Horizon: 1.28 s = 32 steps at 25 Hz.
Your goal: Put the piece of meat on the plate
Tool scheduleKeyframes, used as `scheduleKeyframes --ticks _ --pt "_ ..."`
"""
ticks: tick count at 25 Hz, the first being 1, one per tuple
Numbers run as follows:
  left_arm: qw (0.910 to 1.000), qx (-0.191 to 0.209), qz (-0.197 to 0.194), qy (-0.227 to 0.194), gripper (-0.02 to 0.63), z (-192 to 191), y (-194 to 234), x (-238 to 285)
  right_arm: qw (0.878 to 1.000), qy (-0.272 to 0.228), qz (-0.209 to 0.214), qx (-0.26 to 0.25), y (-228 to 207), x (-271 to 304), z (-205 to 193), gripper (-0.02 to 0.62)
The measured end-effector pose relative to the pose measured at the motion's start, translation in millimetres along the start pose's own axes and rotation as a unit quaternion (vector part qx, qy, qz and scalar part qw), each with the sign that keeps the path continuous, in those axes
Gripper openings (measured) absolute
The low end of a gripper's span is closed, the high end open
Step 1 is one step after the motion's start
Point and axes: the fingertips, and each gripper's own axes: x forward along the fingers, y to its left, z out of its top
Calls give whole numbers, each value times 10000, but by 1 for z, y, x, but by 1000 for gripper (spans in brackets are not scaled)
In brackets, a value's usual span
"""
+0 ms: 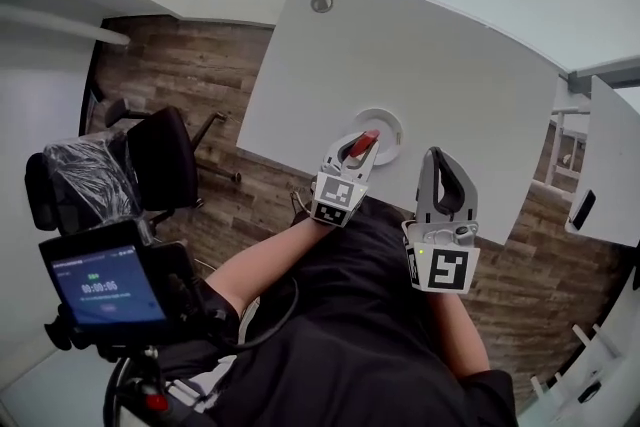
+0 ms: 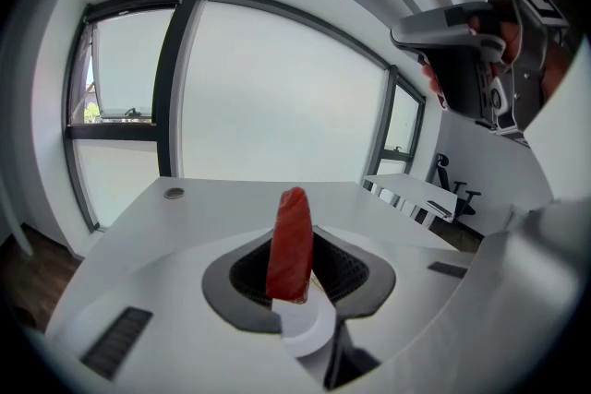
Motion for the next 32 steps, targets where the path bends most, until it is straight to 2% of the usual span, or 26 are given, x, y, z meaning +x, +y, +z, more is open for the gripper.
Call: scheduleKeyframes --ticks 6,11,18,22,28,32 --pt "9998 -24 71 191 97 -9 5 1 10000 31 38 -6 0 0 -1 8" --pt "9998 -110 -19 141 97 -12 0 5 10000 95 -13 -25 -6 -2 -1 8" --pt "9992 -117 67 363 97 -46 -19 28 9999 98 70 93 -22 -18 -35 8" --pt "9992 12 46 408 97 -47 -17 28 9999 146 66 59 -20 -19 -31 8" --pt "9977 -293 211 578 97 -64 -2 36 9995 211 183 110 -13 -15 -35 8" --pt "9972 -288 241 647 97 -72 7 41 9992 247 297 105 -4 -11 -39 8"
